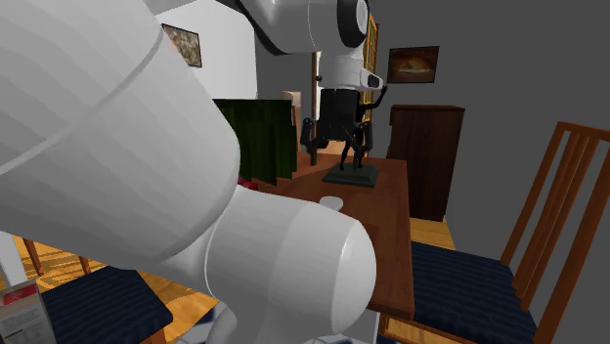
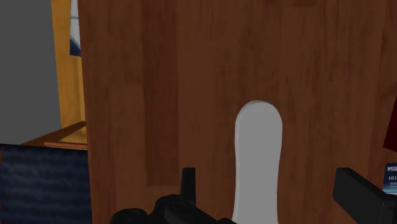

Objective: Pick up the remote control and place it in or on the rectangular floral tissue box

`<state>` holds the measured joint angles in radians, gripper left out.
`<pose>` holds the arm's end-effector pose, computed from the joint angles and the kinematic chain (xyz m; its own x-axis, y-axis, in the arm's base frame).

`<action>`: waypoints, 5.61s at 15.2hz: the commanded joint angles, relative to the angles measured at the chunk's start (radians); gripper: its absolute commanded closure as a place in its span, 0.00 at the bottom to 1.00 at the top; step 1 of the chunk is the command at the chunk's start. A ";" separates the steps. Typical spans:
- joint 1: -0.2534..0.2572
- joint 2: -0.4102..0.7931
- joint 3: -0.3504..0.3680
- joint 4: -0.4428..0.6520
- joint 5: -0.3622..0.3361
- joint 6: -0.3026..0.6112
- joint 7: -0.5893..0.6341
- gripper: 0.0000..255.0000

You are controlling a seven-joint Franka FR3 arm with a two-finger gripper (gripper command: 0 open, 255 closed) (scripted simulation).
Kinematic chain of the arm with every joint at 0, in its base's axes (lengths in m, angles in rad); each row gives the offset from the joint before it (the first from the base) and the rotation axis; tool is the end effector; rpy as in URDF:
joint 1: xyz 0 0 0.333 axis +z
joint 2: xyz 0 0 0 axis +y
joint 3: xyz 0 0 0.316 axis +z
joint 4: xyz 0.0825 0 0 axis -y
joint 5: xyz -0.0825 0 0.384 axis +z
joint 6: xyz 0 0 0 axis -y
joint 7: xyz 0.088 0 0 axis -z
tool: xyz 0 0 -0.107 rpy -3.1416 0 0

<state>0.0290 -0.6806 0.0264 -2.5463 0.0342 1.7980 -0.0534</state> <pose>0.3366 0.0221 0.4851 0.9933 0.0938 -0.0669 0.0927 -0.9955 -0.0197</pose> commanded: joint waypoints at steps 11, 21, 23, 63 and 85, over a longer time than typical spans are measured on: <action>0.029 0.327 0.087 -0.083 0.042 0.491 0.103 0.00; 0.029 0.397 0.092 -0.122 0.042 0.600 0.105 0.00; 0.029 0.397 0.092 -0.122 0.042 0.600 0.105 0.00; 0.028 0.202 0.074 0.102 0.037 0.181 0.107 1.00; 0.188 0.170 0.378 0.196 0.182 0.090 0.499 1.00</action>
<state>0.2070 -0.5128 0.3834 -2.3635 0.2079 1.8943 0.4154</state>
